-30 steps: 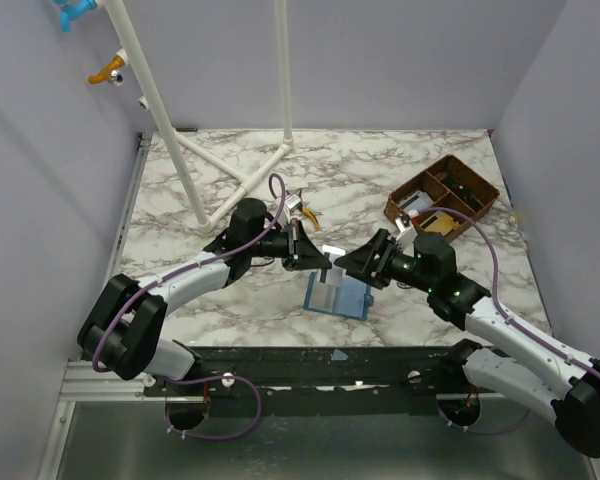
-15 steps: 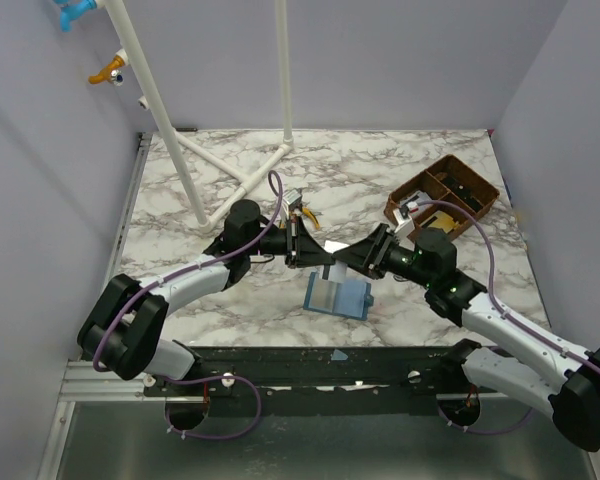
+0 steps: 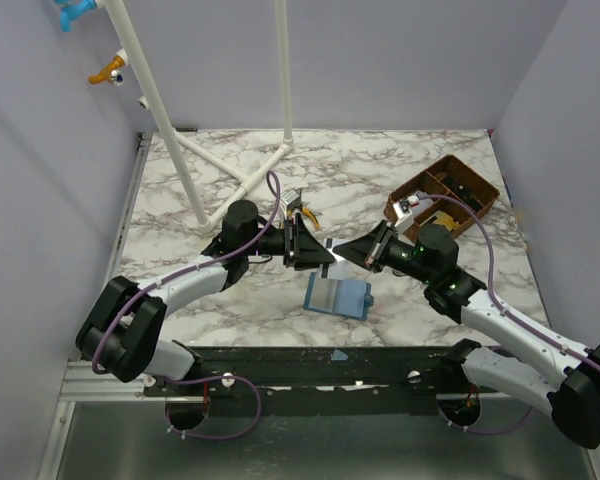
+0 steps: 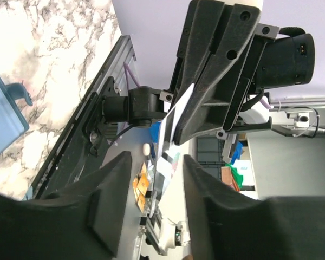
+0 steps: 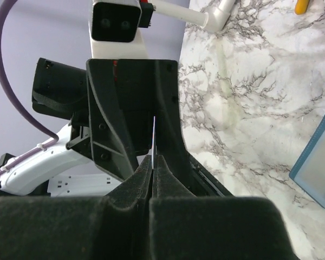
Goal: Take the credit cards out of the card holder
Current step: Place the credit card in the storage box.
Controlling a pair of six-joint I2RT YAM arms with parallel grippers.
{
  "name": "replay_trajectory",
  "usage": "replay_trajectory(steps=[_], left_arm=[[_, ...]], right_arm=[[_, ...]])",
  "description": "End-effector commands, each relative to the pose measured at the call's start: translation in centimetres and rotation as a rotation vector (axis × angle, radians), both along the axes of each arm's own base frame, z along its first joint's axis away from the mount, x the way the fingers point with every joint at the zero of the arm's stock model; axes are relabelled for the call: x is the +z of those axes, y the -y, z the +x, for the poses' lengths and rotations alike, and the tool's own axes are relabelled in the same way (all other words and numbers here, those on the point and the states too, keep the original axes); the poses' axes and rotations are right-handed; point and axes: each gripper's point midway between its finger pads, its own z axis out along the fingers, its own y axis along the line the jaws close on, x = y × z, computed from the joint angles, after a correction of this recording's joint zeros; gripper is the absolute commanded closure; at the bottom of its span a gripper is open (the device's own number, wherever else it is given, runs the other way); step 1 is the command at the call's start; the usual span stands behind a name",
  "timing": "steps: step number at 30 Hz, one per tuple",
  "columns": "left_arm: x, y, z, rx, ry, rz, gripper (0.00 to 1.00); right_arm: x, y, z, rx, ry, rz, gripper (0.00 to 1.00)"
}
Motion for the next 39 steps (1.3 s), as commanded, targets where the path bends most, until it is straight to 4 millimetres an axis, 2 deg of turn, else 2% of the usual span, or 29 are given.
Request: replay_trajectory(steps=[1,3,4,5,9,20,25,29,39], left_arm=[[-0.5,-0.5,-0.4,0.008,0.039,0.082,0.44],[-1.4,-0.9,-0.1,0.04,0.068,0.169,0.24],[-2.0,-1.2,0.2,0.066,0.075,0.215,0.06],[-2.3,-1.7,0.4,0.085,0.101,0.264,0.02],[-3.2,-3.3,1.1,0.16,0.161,0.395,0.01],[-2.1,-5.7,1.6,0.25,0.265,0.508,0.01],[-1.6,-6.7,1.7,0.275,0.305,0.541,0.01],[-1.4,-7.1,1.7,0.282,0.323,0.557,0.01],[-1.2,-7.6,1.4,0.273,0.353,0.57,0.01]], right_arm=[[1.5,-0.1,0.4,-0.004,0.041,0.006,0.99],[1.3,0.1,0.6,-0.018,0.039,-0.011,0.99],[1.3,0.2,0.7,-0.027,0.042,-0.021,0.99],[1.2,0.4,0.9,-0.038,0.037,-0.035,0.99],[0.8,0.8,1.3,-0.064,0.036,-0.081,0.99],[-0.2,1.2,2.2,-0.102,0.008,-0.152,0.99],[-0.7,2.0,3.5,-0.143,-0.012,-0.226,0.99],[-1.2,3.6,5.7,-0.199,-0.032,-0.28,0.99],[-2.3,9.8,13.2,-0.354,-0.108,-0.341,0.99]])
